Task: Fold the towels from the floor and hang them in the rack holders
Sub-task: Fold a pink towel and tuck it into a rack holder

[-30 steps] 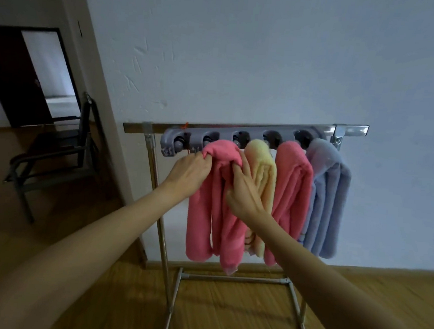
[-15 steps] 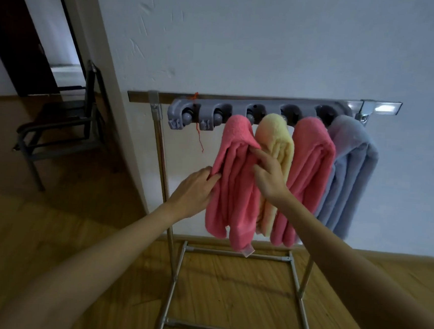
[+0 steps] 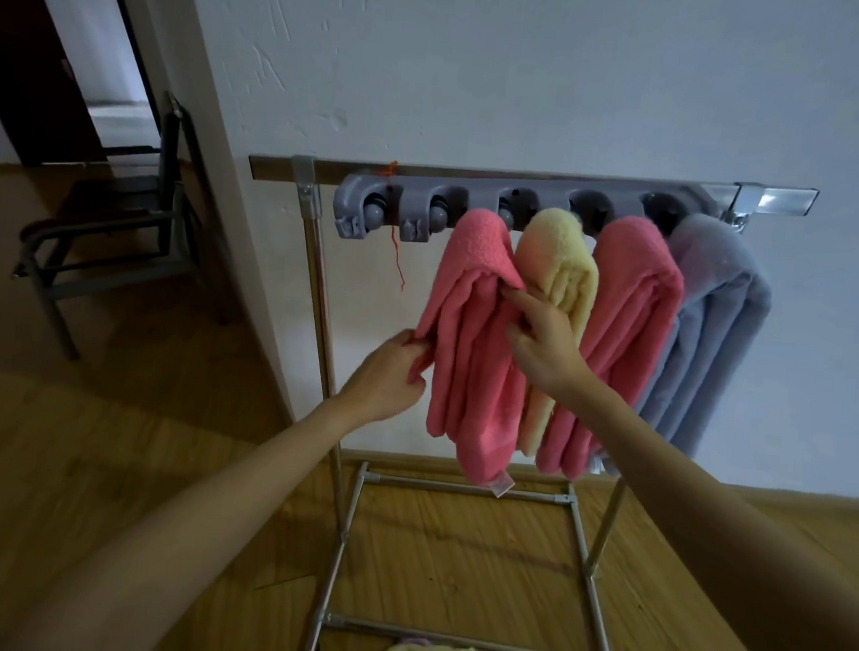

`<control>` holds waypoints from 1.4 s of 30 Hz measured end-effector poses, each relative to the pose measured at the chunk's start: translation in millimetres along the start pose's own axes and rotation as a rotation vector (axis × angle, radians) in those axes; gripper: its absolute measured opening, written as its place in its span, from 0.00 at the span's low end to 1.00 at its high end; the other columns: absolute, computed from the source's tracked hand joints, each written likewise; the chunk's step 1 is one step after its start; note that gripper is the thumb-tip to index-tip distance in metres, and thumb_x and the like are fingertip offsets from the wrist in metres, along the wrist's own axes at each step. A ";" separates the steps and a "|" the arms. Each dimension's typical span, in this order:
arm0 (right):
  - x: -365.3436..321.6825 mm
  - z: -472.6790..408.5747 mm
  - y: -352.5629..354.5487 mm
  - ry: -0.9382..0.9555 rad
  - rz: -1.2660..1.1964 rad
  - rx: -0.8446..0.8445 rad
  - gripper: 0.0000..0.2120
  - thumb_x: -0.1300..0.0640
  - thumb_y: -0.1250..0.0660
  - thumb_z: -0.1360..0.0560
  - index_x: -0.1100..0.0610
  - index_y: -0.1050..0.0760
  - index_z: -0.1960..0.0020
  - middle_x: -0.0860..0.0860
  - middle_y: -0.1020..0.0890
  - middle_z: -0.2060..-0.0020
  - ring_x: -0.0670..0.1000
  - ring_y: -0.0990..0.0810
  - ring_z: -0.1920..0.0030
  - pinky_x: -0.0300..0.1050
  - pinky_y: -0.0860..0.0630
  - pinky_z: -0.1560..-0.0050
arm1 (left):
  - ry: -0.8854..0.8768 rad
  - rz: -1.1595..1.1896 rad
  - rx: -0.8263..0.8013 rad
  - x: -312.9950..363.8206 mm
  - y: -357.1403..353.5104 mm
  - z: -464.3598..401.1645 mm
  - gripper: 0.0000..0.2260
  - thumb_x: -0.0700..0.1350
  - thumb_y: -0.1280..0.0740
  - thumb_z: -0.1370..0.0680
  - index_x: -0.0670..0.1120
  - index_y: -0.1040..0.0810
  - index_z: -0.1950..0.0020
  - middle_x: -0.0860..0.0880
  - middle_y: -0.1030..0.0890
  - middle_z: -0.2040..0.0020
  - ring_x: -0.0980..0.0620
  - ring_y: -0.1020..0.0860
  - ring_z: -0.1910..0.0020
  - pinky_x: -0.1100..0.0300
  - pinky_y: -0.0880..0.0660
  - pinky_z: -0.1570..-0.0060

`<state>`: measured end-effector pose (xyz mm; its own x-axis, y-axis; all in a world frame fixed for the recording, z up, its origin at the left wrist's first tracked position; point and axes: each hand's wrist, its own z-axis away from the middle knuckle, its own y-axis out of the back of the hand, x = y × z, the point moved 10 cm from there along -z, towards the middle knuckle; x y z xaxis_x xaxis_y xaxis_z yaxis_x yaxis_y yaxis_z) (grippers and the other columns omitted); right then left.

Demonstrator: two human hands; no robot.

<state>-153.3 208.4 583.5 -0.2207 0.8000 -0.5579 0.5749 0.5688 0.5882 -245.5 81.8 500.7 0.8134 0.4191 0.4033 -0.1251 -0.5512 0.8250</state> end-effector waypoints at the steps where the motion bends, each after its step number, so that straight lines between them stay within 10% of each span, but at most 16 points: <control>1: -0.1 0.4 1.3 0.011 0.008 -0.001 0.23 0.73 0.41 0.28 0.65 0.29 0.33 0.61 0.24 0.39 0.58 0.25 0.39 0.39 0.34 0.39 | 0.050 0.112 0.010 -4.8 -4.7 0.8 0.06 0.37 0.33 0.27 0.45 0.23 0.52 0.49 0.22 0.51 0.56 0.22 0.59 0.67 0.25 0.57; 10: -4.9 12.0 9.8 0.085 0.027 0.092 0.17 0.66 0.33 0.26 0.64 0.25 0.37 0.60 0.21 0.47 0.55 0.22 0.49 0.37 0.32 0.49 | 0.369 0.610 0.194 -13.1 -34.8 1.0 0.30 0.58 0.26 0.32 0.50 0.38 0.40 0.53 0.20 0.52 0.56 0.18 0.57 0.64 0.21 0.57; 15: 1.9 18.0 11.6 0.038 0.009 0.154 0.23 0.66 0.30 0.30 0.61 0.26 0.36 0.57 0.21 0.44 0.55 0.23 0.46 0.48 0.25 0.44 | 0.314 0.392 0.275 -6.9 -27.4 -4.9 0.23 0.56 0.30 0.29 0.43 0.31 0.43 0.54 0.23 0.60 0.51 0.21 0.64 0.60 0.23 0.65; 21: 12.4 37.3 -0.9 -0.072 -0.207 0.233 0.28 0.65 0.31 0.30 0.56 0.39 0.35 0.46 0.24 0.51 0.42 0.22 0.54 0.39 0.22 0.53 | 0.251 0.203 0.289 -19.0 -10.0 -7.7 0.09 0.42 0.30 0.27 0.37 0.23 0.52 0.44 0.18 0.60 0.47 0.21 0.65 0.71 0.34 0.71; 25: 26.9 48.3 -24.2 -0.275 -0.150 0.219 0.05 0.61 0.31 0.31 0.60 0.27 0.58 0.44 0.26 0.70 0.43 0.28 0.71 0.42 0.30 0.68 | 0.269 0.076 0.337 -33.6 22.7 -3.1 0.05 0.37 0.31 0.28 0.36 0.22 0.57 0.40 0.19 0.62 0.41 0.20 0.64 0.61 0.34 0.69; 28: 19.9 48.3 -52.1 -0.329 -0.164 0.118 0.13 0.59 0.34 0.28 0.56 0.35 0.69 0.47 0.32 0.75 0.45 0.35 0.74 0.42 0.37 0.72 | 0.229 -0.025 0.357 -30.4 41.4 -0.4 0.05 0.38 0.30 0.27 0.36 0.22 0.58 0.40 0.19 0.63 0.41 0.20 0.65 0.64 0.37 0.71; 38: 34.5 45.1 -80.7 -0.480 -0.104 0.009 0.07 0.63 0.36 0.27 0.61 0.33 0.52 0.49 0.28 0.66 0.48 0.28 0.66 0.33 0.34 0.72 | 0.198 -0.275 0.299 -27.4 62.7 -3.0 0.06 0.39 0.34 0.23 0.35 0.22 0.52 0.39 0.19 0.60 0.39 0.19 0.63 0.56 0.27 0.66; 42: 45.6 51.3 -66.2 -0.467 0.045 0.076 0.08 0.63 0.37 0.26 0.62 0.35 0.50 0.54 0.25 0.64 0.59 0.24 0.63 0.48 0.30 0.67 | 0.169 -0.311 0.294 -22.9 55.0 -1.3 0.06 0.39 0.35 0.22 0.36 0.23 0.51 0.40 0.19 0.61 0.40 0.20 0.64 0.58 0.27 0.68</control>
<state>-161.0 197.5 489.1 0.1737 0.6425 -0.7463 0.6356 0.5057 0.5833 -271.8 42.8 537.4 0.6795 0.6954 0.2338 0.2964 -0.5517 0.7796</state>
